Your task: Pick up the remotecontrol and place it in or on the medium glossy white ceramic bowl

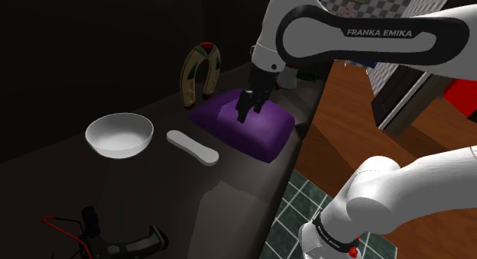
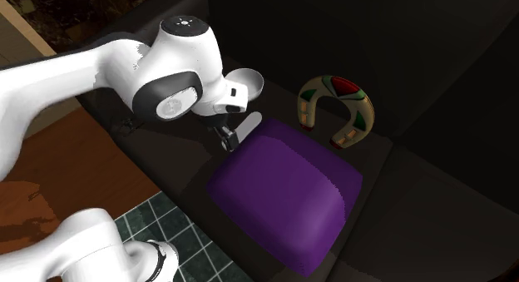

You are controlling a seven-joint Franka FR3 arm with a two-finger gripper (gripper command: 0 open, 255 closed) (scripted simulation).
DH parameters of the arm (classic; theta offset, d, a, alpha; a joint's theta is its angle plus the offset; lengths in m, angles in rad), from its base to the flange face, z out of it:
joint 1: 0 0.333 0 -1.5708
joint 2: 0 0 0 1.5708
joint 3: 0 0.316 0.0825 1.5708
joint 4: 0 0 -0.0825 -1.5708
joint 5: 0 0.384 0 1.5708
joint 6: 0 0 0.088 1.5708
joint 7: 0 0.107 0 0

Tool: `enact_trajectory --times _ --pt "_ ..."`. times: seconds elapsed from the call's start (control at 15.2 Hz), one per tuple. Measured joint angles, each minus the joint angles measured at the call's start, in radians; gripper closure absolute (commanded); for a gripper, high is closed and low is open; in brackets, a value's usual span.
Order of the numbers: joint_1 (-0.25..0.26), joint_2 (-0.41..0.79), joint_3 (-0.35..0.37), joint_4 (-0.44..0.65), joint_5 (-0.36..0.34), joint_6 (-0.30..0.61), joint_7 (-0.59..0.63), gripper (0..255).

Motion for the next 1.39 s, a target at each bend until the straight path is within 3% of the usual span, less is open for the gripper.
enact_trajectory --times 0.53,1.06,1.39 --pt "0.010 0.284 0.085 0.071 -0.043 0.206 0.052 0" --pt "0.031 0.588 0.144 0.222 -0.160 0.337 0.146 0" --pt "0.035 0.652 0.144 0.222 -0.191 0.398 0.162 0"
